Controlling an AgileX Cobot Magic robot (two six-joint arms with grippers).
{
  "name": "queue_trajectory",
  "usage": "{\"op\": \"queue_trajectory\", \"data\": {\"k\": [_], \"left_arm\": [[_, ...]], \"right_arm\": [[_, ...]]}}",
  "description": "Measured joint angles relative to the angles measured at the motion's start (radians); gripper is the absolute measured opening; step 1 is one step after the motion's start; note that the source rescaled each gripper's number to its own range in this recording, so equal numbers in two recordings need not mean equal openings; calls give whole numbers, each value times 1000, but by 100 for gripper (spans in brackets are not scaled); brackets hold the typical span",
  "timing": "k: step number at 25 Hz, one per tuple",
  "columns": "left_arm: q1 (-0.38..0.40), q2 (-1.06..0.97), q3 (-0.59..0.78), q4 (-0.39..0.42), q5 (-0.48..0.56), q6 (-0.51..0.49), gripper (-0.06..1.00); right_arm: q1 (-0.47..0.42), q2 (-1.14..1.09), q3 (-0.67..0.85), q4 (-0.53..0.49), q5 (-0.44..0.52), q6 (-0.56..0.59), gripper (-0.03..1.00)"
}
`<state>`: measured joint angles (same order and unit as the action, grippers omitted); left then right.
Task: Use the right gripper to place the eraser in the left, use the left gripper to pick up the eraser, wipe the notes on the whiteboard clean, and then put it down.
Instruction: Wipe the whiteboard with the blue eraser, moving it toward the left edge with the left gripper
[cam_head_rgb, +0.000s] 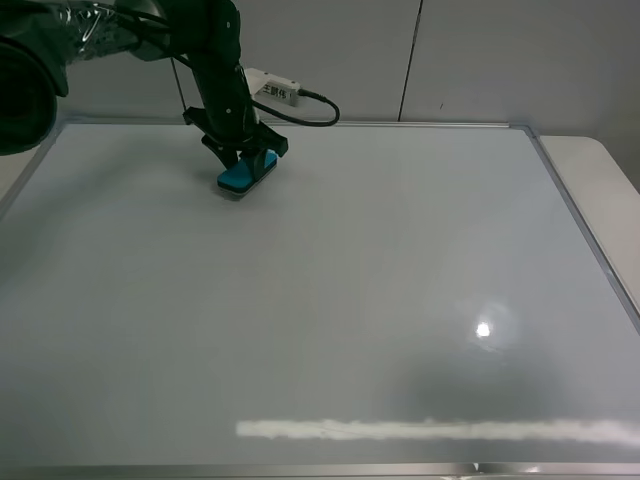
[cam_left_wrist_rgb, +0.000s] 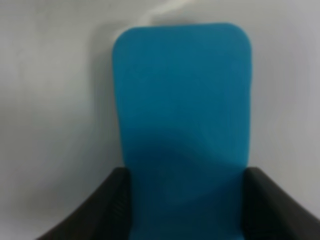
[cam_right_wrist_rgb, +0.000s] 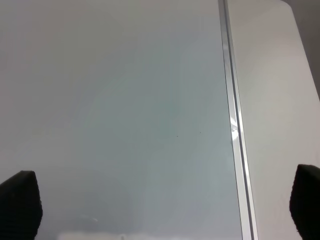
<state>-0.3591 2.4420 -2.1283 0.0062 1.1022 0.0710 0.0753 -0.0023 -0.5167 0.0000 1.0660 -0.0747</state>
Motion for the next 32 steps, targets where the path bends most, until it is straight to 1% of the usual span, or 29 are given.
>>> {"op": "queue_trajectory", "data": {"k": [5, 8, 14, 19, 23, 27, 30, 32], "left_arm": [[0, -74, 0, 48, 48, -41, 2], [0, -110, 2, 58, 69, -71, 2], [0, -184, 53, 87, 84, -111, 2], [0, -255, 155, 111, 83, -139, 2], [0, -324, 247, 127, 48, -156, 2], [0, -386, 319, 143, 39, -180, 2], [0, -447, 402, 169, 30, -210, 2], [0, -500, 479, 187, -3, -235, 2]], "right_arm": [[0, 0, 0, 0, 0, 0, 100], [0, 0, 0, 0, 0, 0, 100], [0, 0, 0, 0, 0, 0, 100], [0, 0, 0, 0, 0, 0, 100], [0, 0, 0, 0, 0, 0, 100], [0, 0, 0, 0, 0, 0, 100], [0, 0, 0, 0, 0, 0, 100], [0, 0, 0, 0, 0, 0, 100]]}}
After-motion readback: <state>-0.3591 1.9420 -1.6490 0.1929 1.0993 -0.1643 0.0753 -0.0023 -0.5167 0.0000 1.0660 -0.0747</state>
